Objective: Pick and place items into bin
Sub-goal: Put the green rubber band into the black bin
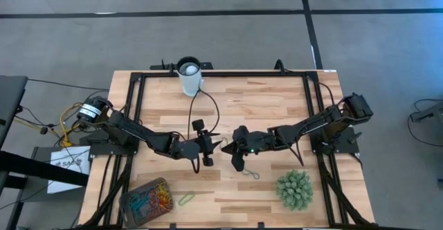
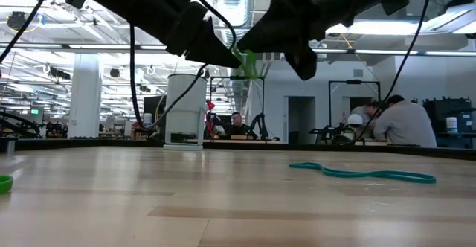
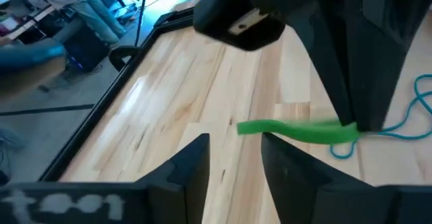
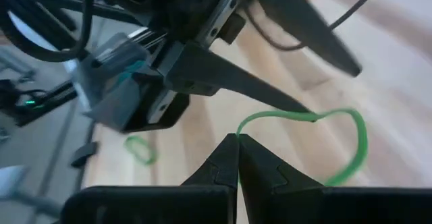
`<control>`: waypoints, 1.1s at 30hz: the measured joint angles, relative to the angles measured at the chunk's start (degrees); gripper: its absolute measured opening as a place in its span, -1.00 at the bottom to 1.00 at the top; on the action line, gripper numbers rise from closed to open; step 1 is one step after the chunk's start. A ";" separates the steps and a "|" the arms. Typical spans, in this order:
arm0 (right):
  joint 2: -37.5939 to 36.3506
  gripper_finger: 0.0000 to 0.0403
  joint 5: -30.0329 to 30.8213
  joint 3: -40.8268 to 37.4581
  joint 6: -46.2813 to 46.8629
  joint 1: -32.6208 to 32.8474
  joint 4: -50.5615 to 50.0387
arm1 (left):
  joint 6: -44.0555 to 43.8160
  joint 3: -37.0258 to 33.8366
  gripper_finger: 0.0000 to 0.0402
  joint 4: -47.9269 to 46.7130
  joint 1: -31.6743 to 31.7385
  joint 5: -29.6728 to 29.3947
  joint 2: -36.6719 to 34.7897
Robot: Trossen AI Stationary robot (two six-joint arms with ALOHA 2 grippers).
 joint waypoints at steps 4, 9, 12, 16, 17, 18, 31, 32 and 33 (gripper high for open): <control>0.00 -1.00 -4.48 0.00 1.84 -1.89 -0.78 | 0.00 0.00 -0.34 0.45 0.00 1.66 0.00; 0.00 -1.00 -6.35 0.00 1.58 -4.02 -0.68 | 0.06 0.00 -0.32 -0.17 -0.02 6.22 0.00; 0.00 -1.00 -7.45 0.00 1.56 -5.20 -0.57 | 0.40 0.00 -0.30 -3.04 -0.04 7.40 0.00; 0.00 -1.00 -11.29 0.00 2.15 -6.54 -0.35 | -2.00 0.00 -0.30 -7.97 -0.07 6.06 0.00; -0.08 -1.00 -12.28 0.00 2.50 -6.75 -0.41 | -3.00 0.00 -0.30 -9.21 -0.03 5.62 0.00; -0.28 -1.00 -13.36 0.00 2.78 -6.93 -0.68 | -4.02 -0.01 -0.30 -10.30 0.08 5.19 0.00; -0.42 -1.00 -18.12 0.02 4.45 -7.65 -2.15 | -10.43 0.00 -0.30 -11.03 1.57 5.70 0.00; -0.42 -1.00 -18.11 0.02 4.47 -7.65 -2.26 | -11.14 -0.02 -0.30 -10.65 1.57 5.72 0.00; -0.42 -1.00 -18.03 0.02 4.47 -7.63 -2.08 | -11.31 -0.02 -0.30 -9.88 1.57 5.74 0.00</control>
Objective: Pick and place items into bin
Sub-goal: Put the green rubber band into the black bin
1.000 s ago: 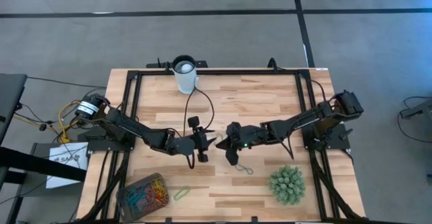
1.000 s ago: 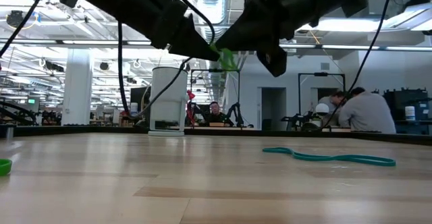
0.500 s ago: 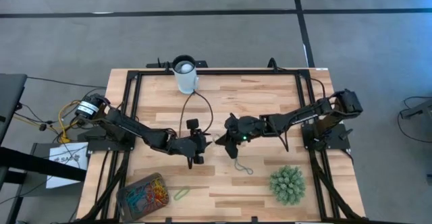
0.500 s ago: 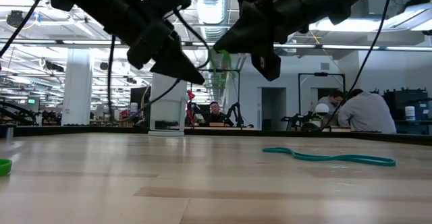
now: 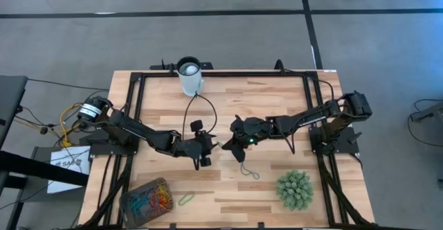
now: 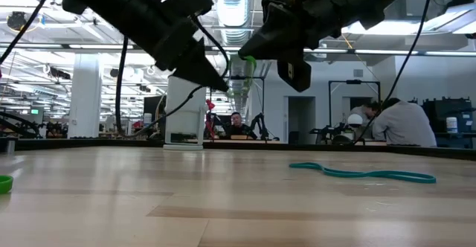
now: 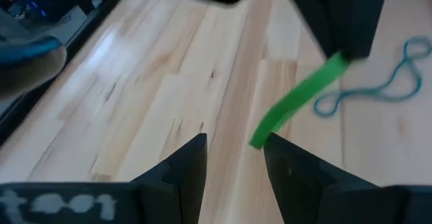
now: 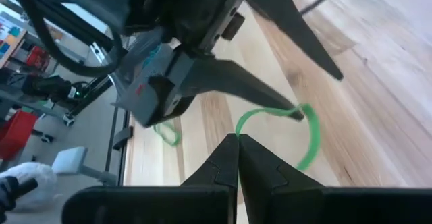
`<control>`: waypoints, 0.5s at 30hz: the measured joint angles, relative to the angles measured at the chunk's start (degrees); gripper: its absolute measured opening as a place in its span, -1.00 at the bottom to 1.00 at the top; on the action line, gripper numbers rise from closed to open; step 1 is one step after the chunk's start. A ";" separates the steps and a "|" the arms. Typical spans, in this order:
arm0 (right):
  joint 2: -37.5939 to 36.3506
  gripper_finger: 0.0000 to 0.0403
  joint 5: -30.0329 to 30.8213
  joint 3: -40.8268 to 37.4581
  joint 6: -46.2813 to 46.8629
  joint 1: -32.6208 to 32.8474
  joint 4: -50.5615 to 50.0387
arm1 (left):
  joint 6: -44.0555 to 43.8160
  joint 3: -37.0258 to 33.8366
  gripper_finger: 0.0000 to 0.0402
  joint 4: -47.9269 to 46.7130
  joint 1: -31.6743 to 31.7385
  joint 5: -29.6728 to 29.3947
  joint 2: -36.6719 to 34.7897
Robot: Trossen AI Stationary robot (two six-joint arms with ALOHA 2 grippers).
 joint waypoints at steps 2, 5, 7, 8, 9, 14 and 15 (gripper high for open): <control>0.00 -1.00 0.27 0.00 -0.02 0.00 0.11 | 0.06 0.00 -0.30 2.12 0.00 0.01 0.00; 0.00 -1.00 0.33 0.00 -0.02 0.02 0.16 | 1.50 0.00 -0.30 4.93 0.00 0.21 0.00; 0.00 -1.00 0.33 0.00 -0.02 0.02 0.15 | 2.84 0.02 -0.31 6.87 0.00 0.41 0.00; 0.00 -1.00 0.34 0.00 -0.04 0.02 0.12 | 3.43 0.00 -0.31 7.36 0.00 0.67 0.00; 0.00 -1.00 0.35 0.00 -0.04 0.02 0.16 | 3.88 0.00 -0.31 7.67 0.00 1.41 0.00; 0.00 -1.00 0.35 0.00 -0.33 -0.02 0.19 | 4.23 0.00 -0.31 7.91 0.00 2.86 0.00; 0.00 -1.00 0.38 0.00 -0.37 -0.02 0.18 | 4.23 0.00 -0.31 7.91 0.00 2.87 0.00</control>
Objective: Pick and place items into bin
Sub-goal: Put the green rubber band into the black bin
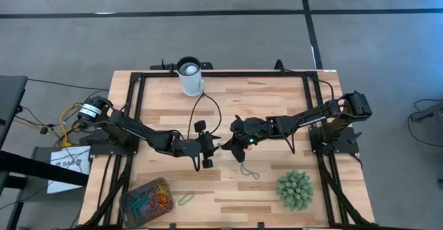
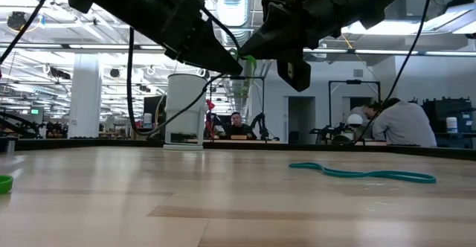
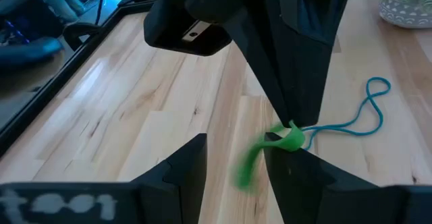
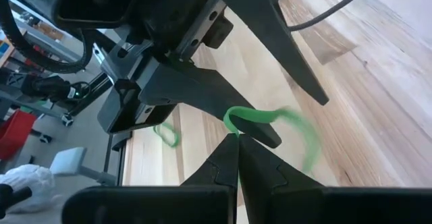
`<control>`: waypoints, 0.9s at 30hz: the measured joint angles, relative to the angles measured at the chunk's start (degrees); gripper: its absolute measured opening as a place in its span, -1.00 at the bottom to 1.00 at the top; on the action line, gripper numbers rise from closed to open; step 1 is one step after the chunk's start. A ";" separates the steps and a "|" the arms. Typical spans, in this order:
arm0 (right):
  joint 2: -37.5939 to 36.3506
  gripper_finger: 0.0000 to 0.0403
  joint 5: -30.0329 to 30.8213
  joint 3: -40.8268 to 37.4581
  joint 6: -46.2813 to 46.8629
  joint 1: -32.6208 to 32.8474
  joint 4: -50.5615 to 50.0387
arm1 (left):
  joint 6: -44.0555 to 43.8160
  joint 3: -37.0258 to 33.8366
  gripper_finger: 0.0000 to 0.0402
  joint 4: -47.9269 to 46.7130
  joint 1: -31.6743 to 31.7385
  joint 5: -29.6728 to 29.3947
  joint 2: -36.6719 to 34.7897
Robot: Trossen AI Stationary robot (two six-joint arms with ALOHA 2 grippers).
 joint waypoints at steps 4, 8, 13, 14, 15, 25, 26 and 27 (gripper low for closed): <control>0.00 -1.00 0.06 0.00 -0.13 0.00 0.11 | 0.48 0.01 -0.31 0.37 0.00 -0.08 0.00; 0.00 -1.00 0.15 0.00 -0.15 0.00 0.10 | 2.66 0.00 -0.31 2.42 -0.16 -1.06 0.00; 0.00 -1.00 0.17 0.00 -0.22 0.00 0.09 | 4.79 0.01 -0.31 4.03 -0.65 -4.19 0.00; 0.00 -1.00 0.17 0.00 -0.24 0.00 0.09 | 5.08 0.00 -0.32 3.98 -0.81 -4.96 0.00; 0.00 -1.00 0.17 0.00 -0.32 0.00 0.09 | 5.25 0.00 -0.34 4.01 -1.02 -5.65 0.00; 0.00 -0.91 2.92 0.00 -1.25 0.00 0.39 | 9.33 0.00 -0.96 3.50 -3.40 -5.60 0.00; 0.01 -0.88 2.91 0.00 -1.25 0.00 0.34 | 9.33 0.00 -0.97 3.27 -3.56 -5.75 0.00; 0.02 -0.86 2.90 0.00 -1.25 0.00 0.33 | 9.26 0.01 -0.96 2.93 -3.69 -5.97 0.00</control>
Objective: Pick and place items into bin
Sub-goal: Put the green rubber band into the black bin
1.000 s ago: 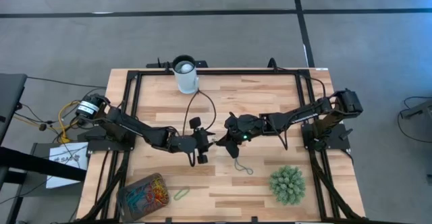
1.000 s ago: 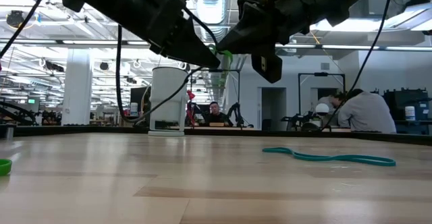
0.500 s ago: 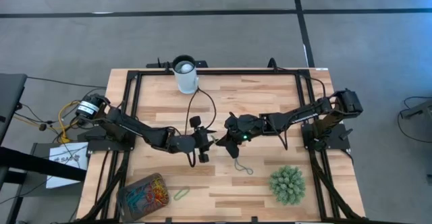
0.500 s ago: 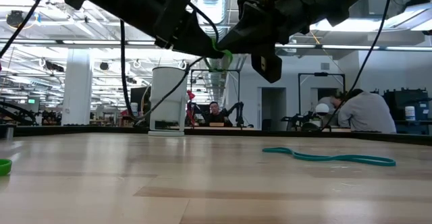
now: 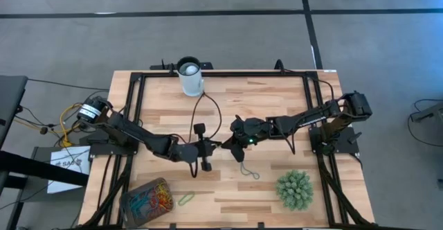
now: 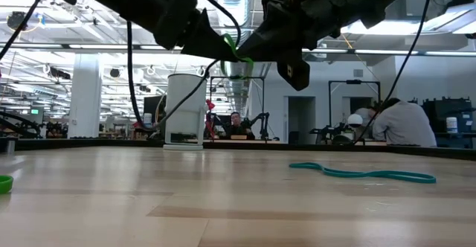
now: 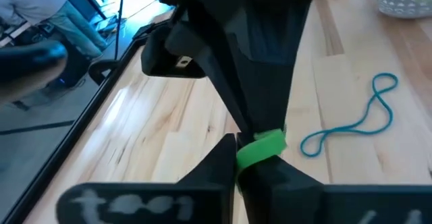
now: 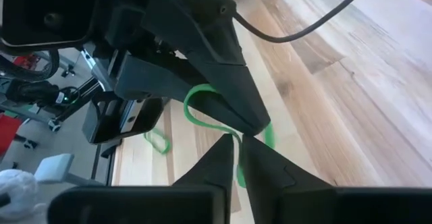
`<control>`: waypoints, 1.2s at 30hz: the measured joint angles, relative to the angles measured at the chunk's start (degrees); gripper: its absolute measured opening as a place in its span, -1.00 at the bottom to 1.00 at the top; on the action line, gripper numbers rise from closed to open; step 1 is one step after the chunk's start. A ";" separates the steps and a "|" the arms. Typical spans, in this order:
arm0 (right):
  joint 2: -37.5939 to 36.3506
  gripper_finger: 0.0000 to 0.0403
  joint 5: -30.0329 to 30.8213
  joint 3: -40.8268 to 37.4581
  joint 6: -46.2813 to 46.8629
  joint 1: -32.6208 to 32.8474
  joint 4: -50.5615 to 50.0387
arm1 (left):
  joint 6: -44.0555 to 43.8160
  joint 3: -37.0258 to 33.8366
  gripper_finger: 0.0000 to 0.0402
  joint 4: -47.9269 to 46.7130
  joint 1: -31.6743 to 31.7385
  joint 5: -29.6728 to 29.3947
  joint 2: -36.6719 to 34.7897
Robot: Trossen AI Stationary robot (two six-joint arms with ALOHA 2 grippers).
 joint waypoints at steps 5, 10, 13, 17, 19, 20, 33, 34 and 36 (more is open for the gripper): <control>0.02 -0.72 0.11 0.00 -0.46 0.14 0.08 | -0.15 -0.01 -0.99 -2.17 -0.26 -1.28 0.00; 0.02 -0.63 -0.52 0.00 -0.48 0.55 0.11 | -0.34 0.00 -1.00 -2.29 -0.33 -1.55 0.00; 0.02 -0.59 -1.33 0.00 -0.52 0.57 0.09 | -0.34 -0.01 -1.00 -2.29 -0.31 -1.57 0.00; 0.02 -0.52 -1.39 0.00 -0.60 0.82 0.05 | -0.40 0.15 -1.00 -4.06 -1.22 -1.55 -0.71; 0.02 -0.50 -1.42 0.00 -0.61 0.92 -0.36 | -0.54 1.13 -1.00 -9.02 -2.40 -1.73 -2.02; 0.02 -0.49 -1.42 0.00 -0.61 1.07 -0.51 | -0.95 1.85 -1.00 -12.25 -3.19 -2.08 -2.94; 0.22 -0.49 0.06 0.02 -1.95 4.18 -5.15 | -30.47 16.36 -1.00 -61.31 -21.04 5.06 -19.80; 0.22 -0.49 0.52 0.02 -1.95 4.51 -5.37 | -33.06 16.97 -1.00 -62.92 -22.71 7.07 -20.69; 0.22 -0.49 1.33 0.02 -1.95 5.02 -5.40 | -38.88 17.04 -1.00 -64.93 -26.07 10.18 -22.16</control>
